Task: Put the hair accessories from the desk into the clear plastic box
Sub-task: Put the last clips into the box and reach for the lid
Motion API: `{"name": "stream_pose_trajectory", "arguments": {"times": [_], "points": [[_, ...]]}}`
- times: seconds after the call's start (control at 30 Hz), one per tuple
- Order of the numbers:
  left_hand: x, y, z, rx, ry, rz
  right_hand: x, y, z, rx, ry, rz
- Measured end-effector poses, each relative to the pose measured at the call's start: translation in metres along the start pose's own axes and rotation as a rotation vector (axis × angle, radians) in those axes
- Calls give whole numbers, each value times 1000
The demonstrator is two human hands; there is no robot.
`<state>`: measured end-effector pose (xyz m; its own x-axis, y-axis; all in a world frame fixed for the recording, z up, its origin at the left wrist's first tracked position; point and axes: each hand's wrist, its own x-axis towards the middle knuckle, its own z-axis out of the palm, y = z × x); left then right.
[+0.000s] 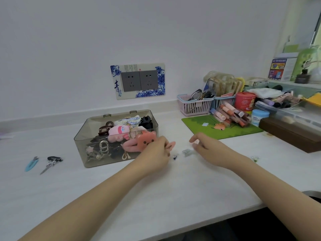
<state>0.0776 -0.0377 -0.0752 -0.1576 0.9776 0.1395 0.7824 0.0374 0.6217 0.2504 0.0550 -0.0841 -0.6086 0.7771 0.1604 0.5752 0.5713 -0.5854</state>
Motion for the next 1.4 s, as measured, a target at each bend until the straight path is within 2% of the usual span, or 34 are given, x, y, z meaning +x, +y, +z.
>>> {"name": "stream_pose_trajectory", "arguments": {"times": [0.13,0.33,0.47,0.57,0.63,0.9,1.1,1.27,1.4], "points": [[13,4,10,142,-19,36,18,1,4,-237,-74,-49],[20,-4,24,301,-68,31,24,13,10,-262,-75,-73],[25,-6,25,385,-82,34,23,22,10,-217,-4,-59],[28,-4,24,428,-106,49,30,28,5,-129,151,-33],[31,-2,23,427,-124,65,41,29,1,-140,186,-6],[32,-1,20,386,-108,72,64,25,2,-280,-6,49],[33,0,19,359,-117,56,62,25,7,-326,-91,58],[30,0,19,339,-105,47,58,23,9,-322,-63,82],[25,3,14,303,-96,21,49,16,3,-182,-19,94]]}}
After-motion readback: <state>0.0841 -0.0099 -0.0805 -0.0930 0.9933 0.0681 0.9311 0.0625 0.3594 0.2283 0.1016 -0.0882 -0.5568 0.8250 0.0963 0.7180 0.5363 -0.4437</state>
